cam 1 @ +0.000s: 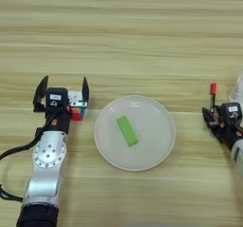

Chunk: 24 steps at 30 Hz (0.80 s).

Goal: Move the objects on the table

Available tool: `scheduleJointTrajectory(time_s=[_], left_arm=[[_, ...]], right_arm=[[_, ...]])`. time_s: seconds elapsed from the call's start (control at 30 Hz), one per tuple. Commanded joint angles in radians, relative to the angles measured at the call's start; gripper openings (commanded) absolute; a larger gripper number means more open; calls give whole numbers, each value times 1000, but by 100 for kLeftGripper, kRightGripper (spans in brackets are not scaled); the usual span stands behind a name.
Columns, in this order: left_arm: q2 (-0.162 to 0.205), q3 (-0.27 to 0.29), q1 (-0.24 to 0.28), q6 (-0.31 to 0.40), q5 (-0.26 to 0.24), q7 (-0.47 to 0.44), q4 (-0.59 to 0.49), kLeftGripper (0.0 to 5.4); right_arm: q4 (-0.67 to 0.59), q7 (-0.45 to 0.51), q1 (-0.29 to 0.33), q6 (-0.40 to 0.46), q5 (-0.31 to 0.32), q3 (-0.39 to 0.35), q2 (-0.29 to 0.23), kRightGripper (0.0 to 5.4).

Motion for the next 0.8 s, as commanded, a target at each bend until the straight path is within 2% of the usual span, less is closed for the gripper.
scheduleJointTrajectory(time_s=[0.03, 0.33, 0.67, 0.8], left_arm=[[0, -2, 4, 9, 12, 6, -10, 540], [1, -1, 5, 9, 11, 5, -11, 540], [1, -1, 6, 10, 11, 6, -13, 540], [1, 0, 5, 10, 11, 6, -12, 540]], right_arm=[[27, 5, 16, 29, 0, 5, 2, 150], [21, 4, 18, 29, 0, 6, 2, 47], [11, 1, 22, 27, -1, 7, 3, 43], [-44, -1, 35, 33, -3, 13, 3, 43]])
